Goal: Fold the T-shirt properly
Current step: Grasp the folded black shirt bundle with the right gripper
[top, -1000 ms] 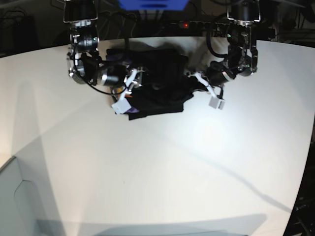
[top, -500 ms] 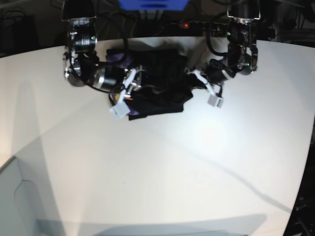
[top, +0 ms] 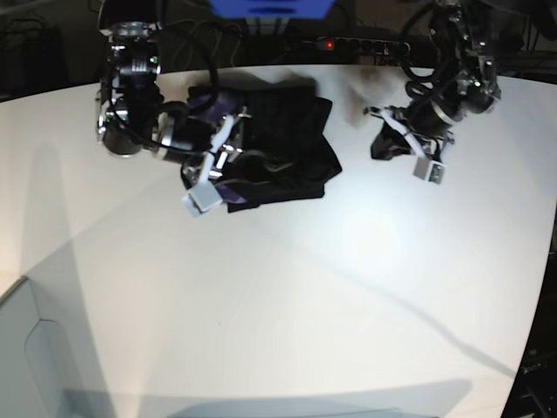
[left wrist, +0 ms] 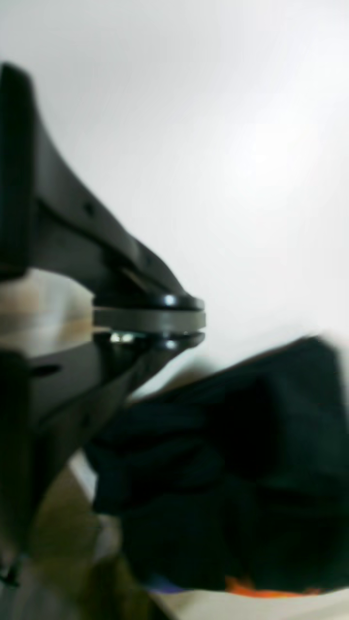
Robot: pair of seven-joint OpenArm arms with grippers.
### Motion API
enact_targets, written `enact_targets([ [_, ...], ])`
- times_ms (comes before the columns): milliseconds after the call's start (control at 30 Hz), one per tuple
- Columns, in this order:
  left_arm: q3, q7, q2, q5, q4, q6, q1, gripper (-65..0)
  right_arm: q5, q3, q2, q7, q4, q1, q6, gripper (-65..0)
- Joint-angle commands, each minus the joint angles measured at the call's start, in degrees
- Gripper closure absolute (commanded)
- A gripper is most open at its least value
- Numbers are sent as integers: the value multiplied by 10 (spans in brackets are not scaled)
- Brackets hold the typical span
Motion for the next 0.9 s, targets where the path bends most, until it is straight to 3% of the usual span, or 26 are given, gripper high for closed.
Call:
enact_targets([
  [0,-14,-6,-3,-10,17,-3,8,-1,17,-1,1,12,8,8,0,-224],
  [167,-36,-6,-3,-11,18,-3,16,-1,15,-8,2,11,-40,21,-1,0],
  [400,-34,-6,-2,-11,18,-3,26,-1,15,-113,24,18,-158,62,-2,0],
  [600,-36,-6,-2,-10,18,-3,35,-1,8,-143,25,54,-192,65,-4,0],
  [700,-36,-6,-2,-9,17,-3,36,-1,-50,-152,24,72,-204,65,-4,0],
  [867,-36,-6,-2,-9,17,-3,36,-1,-200,-162,0,104,-209,57,-4,0],
])
